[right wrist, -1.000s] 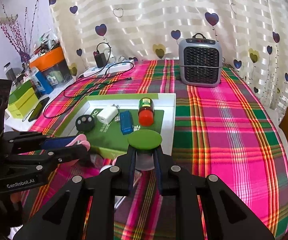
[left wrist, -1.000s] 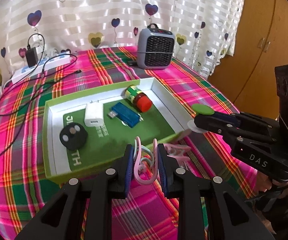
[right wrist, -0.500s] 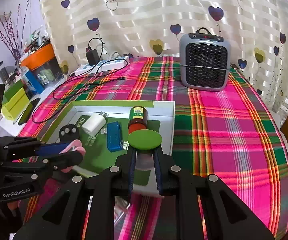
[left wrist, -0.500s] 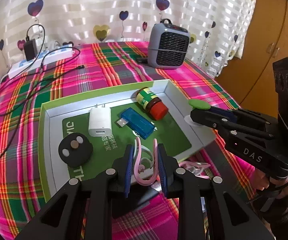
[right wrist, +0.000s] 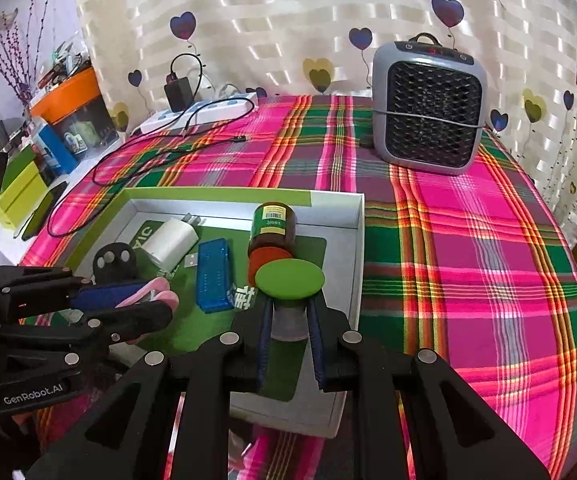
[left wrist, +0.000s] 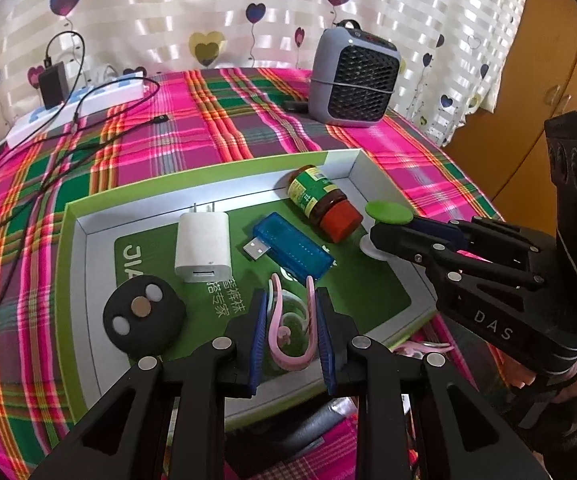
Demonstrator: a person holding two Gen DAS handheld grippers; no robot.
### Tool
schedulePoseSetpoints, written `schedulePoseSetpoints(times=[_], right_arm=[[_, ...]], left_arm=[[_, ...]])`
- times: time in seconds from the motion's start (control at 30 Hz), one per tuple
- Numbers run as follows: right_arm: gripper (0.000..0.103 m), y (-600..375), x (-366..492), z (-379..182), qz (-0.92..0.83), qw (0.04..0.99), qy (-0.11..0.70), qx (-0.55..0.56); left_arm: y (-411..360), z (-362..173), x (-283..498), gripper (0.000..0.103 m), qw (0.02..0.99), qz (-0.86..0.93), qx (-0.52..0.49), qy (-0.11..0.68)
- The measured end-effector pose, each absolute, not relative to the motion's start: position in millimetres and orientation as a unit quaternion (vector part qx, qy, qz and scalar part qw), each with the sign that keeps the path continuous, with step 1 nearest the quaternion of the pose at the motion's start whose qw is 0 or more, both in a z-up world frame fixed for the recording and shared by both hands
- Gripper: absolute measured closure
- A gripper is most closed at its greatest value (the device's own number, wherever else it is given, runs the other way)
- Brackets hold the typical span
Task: Organize rigid objects
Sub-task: 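Carry the cup and pink hook into the green box and open both grippers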
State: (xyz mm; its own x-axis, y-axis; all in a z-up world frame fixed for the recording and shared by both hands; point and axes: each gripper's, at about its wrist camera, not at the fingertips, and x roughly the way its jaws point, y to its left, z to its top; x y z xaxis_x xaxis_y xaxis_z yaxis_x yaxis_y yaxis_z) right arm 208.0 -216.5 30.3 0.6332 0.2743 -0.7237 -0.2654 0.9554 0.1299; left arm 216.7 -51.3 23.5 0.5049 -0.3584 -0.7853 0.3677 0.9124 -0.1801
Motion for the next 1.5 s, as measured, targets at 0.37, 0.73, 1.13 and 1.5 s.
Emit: schedulePoseSetpoints(times=[0.37,0.73,1.13,1.5], right_arm=[[0.085,-213.1,218.9,24.3,0.148,0.907,0.395,0.000],[0.085,-211.9,217.2,23.4,0.154,0.908,0.390,0.003],[0.084,-210.0,212.3,21.7,0.164,0.902,0.399,0.008],[0.067,-207.0,206.7,24.4,0.162,0.905,0.394,0.003]], left_arm=[[-51.1,13.5,227.9,0.081,0.867,-0.197,0.009,0.458],[-51.0,13.4,228.9,0.081,0.868,-0.195,0.005,0.457],[-50.0,13.9,228.7,0.075,0.870,-0.187,0.007,0.457],[-49.5,15.1,223.9,0.070,0.870,-0.189,0.009,0.455]])
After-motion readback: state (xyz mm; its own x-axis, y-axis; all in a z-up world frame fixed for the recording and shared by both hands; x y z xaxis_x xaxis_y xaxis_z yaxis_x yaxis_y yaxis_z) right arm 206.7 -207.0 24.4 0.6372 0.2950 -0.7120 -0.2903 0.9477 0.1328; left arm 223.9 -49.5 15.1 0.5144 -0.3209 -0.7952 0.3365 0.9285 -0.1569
